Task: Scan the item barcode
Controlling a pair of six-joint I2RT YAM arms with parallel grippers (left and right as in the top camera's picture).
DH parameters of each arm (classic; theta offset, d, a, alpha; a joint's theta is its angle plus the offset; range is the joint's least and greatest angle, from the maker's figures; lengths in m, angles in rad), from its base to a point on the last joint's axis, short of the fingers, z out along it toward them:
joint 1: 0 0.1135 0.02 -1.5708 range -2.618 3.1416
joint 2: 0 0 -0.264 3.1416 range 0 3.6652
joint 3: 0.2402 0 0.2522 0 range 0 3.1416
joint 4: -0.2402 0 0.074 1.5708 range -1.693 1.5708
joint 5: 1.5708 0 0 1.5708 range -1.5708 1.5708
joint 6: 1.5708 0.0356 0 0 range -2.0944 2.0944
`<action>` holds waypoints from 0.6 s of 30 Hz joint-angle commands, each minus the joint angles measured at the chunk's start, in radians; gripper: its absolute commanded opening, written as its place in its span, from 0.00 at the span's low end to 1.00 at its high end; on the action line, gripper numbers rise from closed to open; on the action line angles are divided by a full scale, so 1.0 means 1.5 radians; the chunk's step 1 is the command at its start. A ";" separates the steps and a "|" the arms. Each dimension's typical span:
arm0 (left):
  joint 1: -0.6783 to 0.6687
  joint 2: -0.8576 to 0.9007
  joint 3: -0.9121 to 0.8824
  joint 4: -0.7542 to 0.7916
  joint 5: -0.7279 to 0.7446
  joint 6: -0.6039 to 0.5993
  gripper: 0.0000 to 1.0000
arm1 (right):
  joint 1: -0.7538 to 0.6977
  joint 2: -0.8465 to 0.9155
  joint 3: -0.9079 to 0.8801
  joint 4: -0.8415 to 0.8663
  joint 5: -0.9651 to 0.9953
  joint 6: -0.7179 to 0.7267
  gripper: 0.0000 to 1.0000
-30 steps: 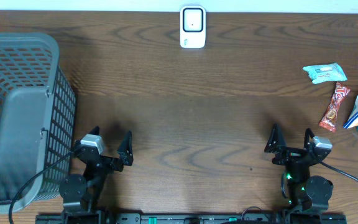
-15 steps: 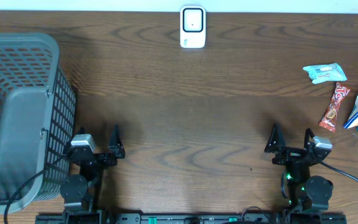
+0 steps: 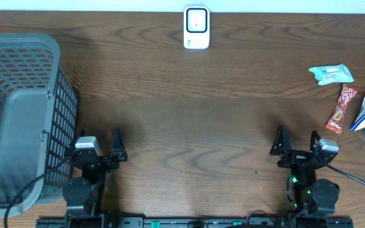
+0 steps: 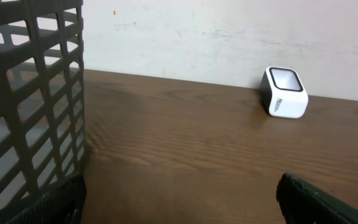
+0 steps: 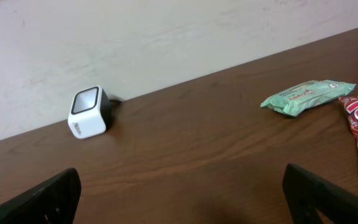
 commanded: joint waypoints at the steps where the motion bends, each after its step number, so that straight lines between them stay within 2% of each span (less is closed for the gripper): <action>1: -0.001 -0.006 -0.013 -0.021 -0.004 0.008 0.98 | 0.008 -0.004 -0.001 -0.003 0.008 0.006 0.99; 14: -0.002 -0.006 -0.013 -0.020 -0.004 0.008 0.98 | 0.008 -0.004 -0.001 -0.003 0.008 0.006 0.99; 18: -0.002 -0.006 -0.013 -0.020 -0.004 0.008 0.98 | 0.008 -0.004 -0.001 -0.005 0.031 -0.073 0.99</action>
